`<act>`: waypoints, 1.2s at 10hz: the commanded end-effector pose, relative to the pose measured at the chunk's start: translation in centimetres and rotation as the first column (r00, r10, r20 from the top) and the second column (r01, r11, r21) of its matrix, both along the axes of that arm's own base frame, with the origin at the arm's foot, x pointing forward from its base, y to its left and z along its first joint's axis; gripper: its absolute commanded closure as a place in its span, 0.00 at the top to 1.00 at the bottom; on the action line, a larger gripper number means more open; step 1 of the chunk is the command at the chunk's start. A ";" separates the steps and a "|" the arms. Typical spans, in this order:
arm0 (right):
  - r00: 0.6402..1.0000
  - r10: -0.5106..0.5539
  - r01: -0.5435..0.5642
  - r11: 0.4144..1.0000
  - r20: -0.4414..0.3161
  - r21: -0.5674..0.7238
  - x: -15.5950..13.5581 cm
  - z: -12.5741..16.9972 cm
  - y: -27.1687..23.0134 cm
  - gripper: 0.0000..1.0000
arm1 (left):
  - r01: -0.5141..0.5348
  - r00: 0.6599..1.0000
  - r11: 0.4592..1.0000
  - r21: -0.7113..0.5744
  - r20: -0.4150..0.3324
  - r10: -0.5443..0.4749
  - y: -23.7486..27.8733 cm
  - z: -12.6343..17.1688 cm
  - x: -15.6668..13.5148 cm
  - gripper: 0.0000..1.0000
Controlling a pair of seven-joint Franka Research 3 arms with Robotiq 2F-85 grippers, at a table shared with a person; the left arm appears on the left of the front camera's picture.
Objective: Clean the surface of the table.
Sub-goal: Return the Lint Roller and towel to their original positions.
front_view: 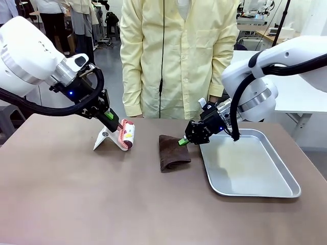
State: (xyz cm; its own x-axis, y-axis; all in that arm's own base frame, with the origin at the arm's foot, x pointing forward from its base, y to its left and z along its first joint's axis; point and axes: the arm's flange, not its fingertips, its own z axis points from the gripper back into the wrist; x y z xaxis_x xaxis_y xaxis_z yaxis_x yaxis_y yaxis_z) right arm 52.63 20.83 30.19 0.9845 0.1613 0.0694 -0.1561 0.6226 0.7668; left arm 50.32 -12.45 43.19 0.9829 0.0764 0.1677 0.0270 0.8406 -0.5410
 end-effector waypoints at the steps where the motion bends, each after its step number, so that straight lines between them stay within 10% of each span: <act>1: 1.000 0.003 -0.003 1.000 0.013 0.021 -0.1 0.3 0.1 0.04 | -0.042 0.999 0.998 0.035 0.026 0.041 -1.2 -0.6 1.2 0.22; 12: 1.000 0.003 -0.003 1.000 0.013 0.021 -0.1 0.3 0.1 0.04 | -0.057 0.995 0.994 0.090 -0.071 0.063 -0.5 -1.2 3.5 0.22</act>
State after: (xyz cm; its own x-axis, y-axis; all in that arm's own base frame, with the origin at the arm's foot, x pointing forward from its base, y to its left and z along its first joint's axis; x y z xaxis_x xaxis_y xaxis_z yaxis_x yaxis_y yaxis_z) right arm 52.63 20.83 30.21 0.9844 0.1615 0.0697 -0.1564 0.6224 0.7669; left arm 53.19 -13.03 41.39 0.9849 0.1165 0.1278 -0.0414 0.8766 -0.4794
